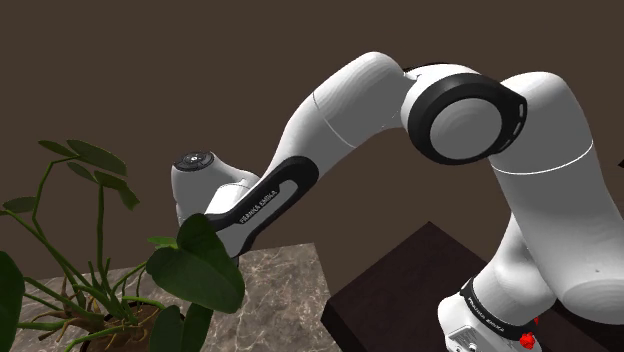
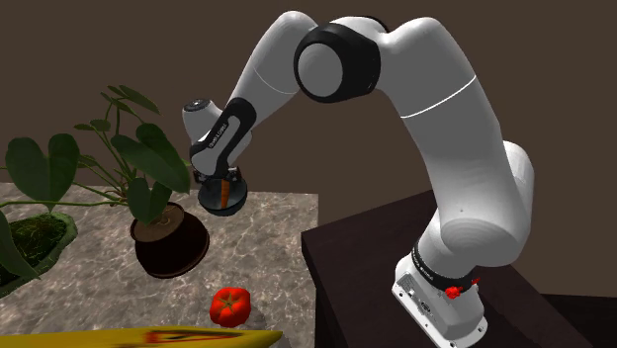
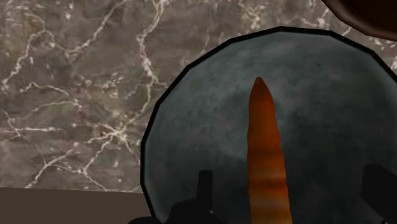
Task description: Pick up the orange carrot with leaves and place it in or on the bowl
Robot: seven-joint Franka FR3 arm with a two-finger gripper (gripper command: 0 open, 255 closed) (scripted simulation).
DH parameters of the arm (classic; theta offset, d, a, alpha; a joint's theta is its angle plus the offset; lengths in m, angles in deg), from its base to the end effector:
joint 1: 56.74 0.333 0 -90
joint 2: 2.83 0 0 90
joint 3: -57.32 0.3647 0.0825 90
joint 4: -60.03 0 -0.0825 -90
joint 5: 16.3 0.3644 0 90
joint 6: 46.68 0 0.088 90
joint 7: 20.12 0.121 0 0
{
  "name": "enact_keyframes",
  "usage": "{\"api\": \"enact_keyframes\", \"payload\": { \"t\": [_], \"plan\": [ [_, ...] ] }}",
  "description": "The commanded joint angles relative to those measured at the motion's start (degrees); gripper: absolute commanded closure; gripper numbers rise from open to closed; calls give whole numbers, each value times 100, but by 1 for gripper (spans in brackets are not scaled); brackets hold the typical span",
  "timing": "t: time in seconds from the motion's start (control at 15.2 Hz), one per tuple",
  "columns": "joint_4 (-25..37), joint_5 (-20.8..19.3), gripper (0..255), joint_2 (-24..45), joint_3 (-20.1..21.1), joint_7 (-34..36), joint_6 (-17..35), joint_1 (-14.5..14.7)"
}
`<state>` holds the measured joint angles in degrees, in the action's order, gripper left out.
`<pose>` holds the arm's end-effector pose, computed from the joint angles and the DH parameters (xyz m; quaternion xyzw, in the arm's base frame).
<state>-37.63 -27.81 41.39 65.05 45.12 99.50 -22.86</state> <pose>0.5319 0.4563 0.1909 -0.9884 0.1453 -0.0363 0.0268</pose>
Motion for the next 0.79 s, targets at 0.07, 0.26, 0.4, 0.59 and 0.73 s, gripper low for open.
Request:
{"api": "enact_keyframes", "payload": {
  "t": [0.07, 0.26, 0.4, 0.59, 0.73],
  "plan": [
    [-77, 22, 0, -169, 27, -13, -92, -19],
    [-250, 92, 0, -621, 103, -54, -373, -73],
    [-250, 92, 0, -622, 102, -54, -373, -73],
    [-250, 93, 0, -622, 102, -54, -373, -73],
    [-250, 93, 0, -622, 102, -54, -373, -73]
  ]
}}
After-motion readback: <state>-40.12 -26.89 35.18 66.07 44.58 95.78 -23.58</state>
